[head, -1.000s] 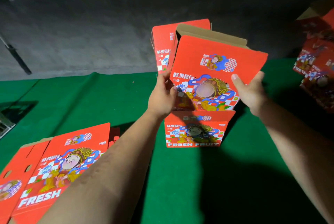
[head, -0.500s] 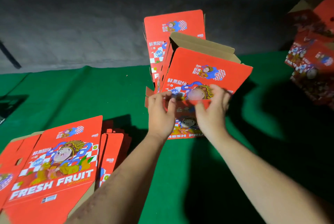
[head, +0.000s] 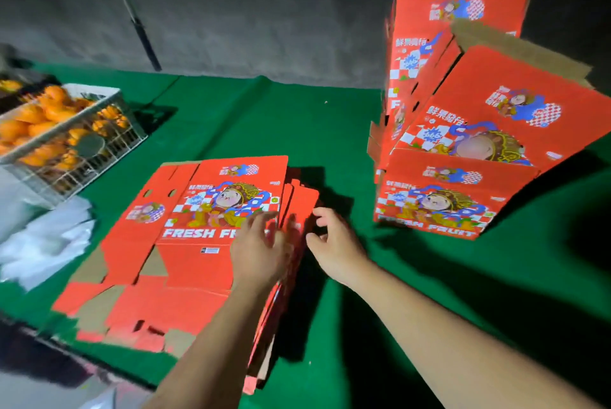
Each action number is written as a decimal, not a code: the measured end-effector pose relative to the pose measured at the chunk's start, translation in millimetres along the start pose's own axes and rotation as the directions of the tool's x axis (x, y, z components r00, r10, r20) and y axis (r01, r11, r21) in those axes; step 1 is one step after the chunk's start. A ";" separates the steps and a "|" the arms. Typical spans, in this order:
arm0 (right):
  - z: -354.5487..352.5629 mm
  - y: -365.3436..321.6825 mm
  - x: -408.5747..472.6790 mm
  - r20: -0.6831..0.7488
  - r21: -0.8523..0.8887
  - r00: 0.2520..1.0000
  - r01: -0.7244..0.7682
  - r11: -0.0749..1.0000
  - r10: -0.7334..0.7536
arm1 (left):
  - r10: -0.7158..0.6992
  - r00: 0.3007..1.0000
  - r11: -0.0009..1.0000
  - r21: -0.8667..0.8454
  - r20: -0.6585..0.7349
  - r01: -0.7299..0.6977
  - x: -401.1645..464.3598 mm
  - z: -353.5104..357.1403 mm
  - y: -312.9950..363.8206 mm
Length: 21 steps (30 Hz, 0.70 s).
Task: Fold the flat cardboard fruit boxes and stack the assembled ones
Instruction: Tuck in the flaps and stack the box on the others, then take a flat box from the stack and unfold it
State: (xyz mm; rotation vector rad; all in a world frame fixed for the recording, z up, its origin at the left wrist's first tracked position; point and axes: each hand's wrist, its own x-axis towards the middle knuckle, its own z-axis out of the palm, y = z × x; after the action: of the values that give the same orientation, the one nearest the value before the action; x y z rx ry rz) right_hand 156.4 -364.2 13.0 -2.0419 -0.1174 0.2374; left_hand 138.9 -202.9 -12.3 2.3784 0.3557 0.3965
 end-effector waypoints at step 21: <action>-57.3 50.2 -40.5 -0.146 0.248 0.881 -0.408 0.879 0.450 | -0.323 0.933 0.944 -0.014 0.157 0.329 -5.3 -96.8 -124.0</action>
State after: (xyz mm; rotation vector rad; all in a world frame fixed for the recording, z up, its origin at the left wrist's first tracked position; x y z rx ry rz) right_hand 128.5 -444.7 -1.0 -1.8452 0.4791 0.3055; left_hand 79.8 -57.8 -27.5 2.2395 0.6520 0.0647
